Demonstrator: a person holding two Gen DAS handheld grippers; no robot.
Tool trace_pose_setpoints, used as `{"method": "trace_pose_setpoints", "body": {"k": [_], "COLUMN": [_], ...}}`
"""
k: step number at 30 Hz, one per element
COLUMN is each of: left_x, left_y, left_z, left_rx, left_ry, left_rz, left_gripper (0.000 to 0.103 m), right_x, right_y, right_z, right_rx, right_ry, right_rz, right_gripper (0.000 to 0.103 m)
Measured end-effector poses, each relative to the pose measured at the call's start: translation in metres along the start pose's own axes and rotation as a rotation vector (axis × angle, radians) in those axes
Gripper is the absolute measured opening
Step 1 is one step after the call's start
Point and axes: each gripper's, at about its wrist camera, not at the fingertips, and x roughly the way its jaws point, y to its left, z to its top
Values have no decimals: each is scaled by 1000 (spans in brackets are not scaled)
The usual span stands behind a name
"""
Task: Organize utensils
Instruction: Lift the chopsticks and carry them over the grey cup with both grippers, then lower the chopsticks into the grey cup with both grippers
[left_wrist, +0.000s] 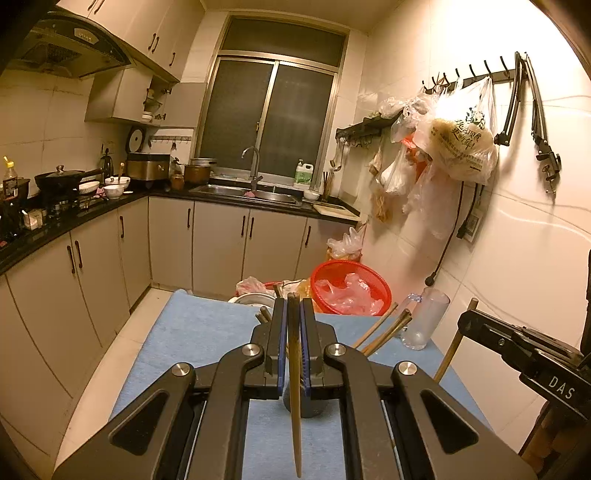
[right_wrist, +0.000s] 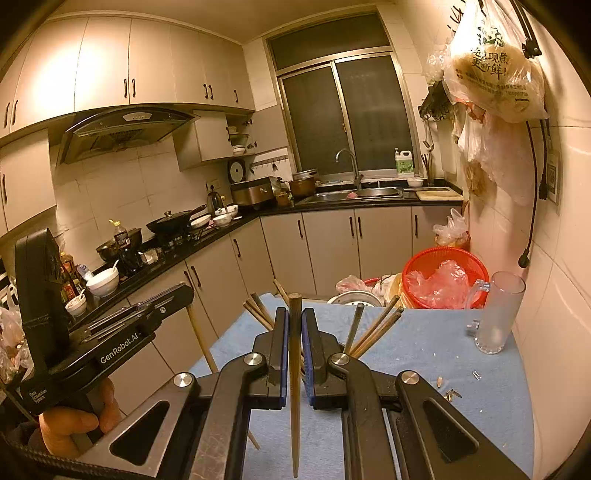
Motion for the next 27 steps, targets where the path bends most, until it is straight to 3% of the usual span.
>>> {"method": "trace_pose_setpoints", "body": {"k": [9,27], "left_x": [2,-5], "left_y": [1,5], "left_z": [-1,7], "left_rx": [0,-44], "left_ry": [-4,-118], "left_rz": [1,-38], "left_gripper": [6,6], "right_x": [1,-5], "right_y": [-2,-13], "right_z": [-1,7], "right_rx": [0,1], "right_ry": [2,-79], "right_rz": [2,-19], "right_gripper": [7,7]}}
